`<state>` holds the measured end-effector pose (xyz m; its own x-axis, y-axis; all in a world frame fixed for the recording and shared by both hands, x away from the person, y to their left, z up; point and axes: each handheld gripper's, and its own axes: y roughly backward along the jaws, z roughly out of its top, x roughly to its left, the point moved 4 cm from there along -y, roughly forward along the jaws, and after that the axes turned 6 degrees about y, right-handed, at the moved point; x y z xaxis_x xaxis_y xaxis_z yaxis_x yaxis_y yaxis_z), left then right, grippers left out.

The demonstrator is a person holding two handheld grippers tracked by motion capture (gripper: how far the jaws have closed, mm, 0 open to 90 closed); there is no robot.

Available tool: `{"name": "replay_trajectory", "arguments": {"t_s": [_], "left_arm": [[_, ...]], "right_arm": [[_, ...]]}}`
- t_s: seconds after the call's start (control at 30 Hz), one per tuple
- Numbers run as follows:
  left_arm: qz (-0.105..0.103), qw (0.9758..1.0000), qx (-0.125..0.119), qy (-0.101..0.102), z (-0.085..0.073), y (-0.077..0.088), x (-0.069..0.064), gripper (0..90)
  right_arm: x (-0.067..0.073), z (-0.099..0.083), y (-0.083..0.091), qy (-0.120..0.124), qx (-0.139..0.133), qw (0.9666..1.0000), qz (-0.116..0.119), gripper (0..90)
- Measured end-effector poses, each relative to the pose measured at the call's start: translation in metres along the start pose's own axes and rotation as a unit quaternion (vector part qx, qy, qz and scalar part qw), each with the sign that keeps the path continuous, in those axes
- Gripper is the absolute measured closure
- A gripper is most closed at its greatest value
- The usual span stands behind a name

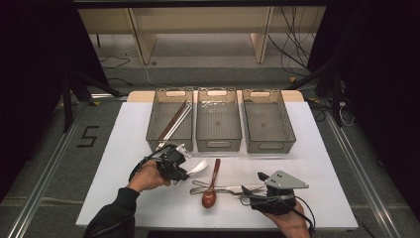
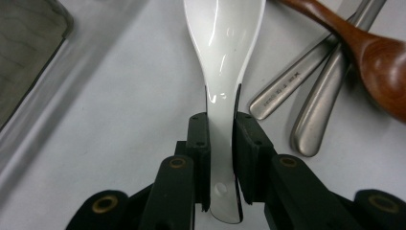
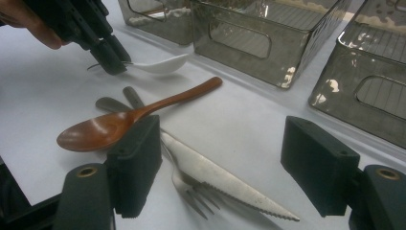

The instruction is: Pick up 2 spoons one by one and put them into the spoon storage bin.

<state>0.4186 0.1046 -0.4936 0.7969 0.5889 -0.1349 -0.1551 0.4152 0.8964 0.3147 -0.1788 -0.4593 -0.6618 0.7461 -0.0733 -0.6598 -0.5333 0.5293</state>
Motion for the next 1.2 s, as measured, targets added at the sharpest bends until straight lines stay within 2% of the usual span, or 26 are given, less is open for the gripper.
{"name": "replay_trajectory", "arguments": {"t_s": [0.3, 0.57, 0.73, 0.93, 1.2], "left_arm": [[-0.022, 0.999, -0.036, 0.017, 0.008, 0.016, -0.003, 77.1], [-0.042, 0.9953, -0.076, 0.043, 0.017, 0.031, -0.004, 77.1], [-0.045, 0.9936, -0.091, 0.049, 0.027, 0.037, -0.002, 77.1], [-0.046, 0.9912, -0.109, 0.059, 0.048, 0.042, -0.001, 77.1], [-0.035, 0.9884, -0.129, 0.073, 0.073, 0.05, 0.01, 77.8]], "right_arm": [[-0.001, 0.0, 0.001, -0.001, -0.003, 1.0, 0.0, 30.8], [-0.001, 0.0, 0.002, -0.003, -0.003, 1.0, -0.001, 30.8], [-0.003, 0.0, 0.003, -0.007, -0.006, 1.0, -0.003, 30.8], [-0.003, 0.001, 0.003, -0.009, -0.008, 0.9999, -0.003, 30.8], [-0.003, 0.0, 0.004, -0.01, -0.008, 0.9999, -0.001, 30.8]]}}
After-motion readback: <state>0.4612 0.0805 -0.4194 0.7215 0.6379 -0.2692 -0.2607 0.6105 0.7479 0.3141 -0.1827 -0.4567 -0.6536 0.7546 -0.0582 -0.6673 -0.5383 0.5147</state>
